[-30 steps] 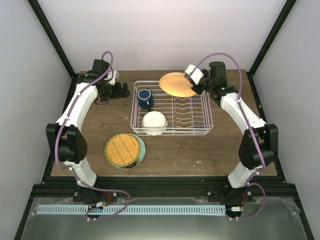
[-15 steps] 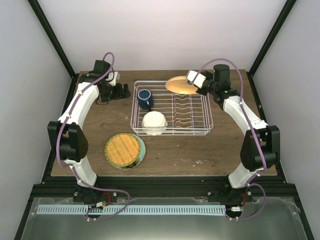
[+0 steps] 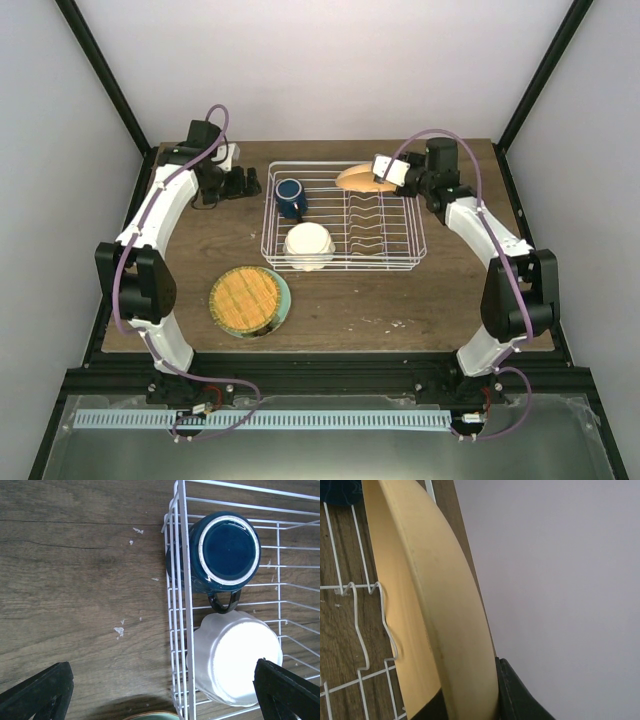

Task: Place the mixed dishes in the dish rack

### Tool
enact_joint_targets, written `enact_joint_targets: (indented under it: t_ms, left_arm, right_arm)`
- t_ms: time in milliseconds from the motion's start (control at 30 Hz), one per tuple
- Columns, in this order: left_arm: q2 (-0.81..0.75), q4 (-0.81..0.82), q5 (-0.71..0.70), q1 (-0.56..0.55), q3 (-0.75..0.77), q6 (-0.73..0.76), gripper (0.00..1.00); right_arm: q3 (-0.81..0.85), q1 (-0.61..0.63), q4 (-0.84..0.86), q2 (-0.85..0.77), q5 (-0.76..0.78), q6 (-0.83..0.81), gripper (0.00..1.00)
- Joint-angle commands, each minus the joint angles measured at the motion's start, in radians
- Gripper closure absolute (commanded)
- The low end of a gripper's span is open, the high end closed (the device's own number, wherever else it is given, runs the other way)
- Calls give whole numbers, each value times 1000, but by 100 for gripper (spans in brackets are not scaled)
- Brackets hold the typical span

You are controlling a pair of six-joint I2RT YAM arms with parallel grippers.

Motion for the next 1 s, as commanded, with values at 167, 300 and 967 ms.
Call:
enact_joint_targets:
  t_ms: [167,300,967]
  left_arm:
    - [30,5,2,4,0,-10,0]
    - [31,1,-22,5,-19,-24,0]
    - [-118,-133,-180,6,-338,-179,0]
  right_arm:
    - [-45,36,6,29,-7,-28,82]
    - [-39,64,4,57,-6,-19,79]
    - [-13,116,-156,-37,-2,39,7]
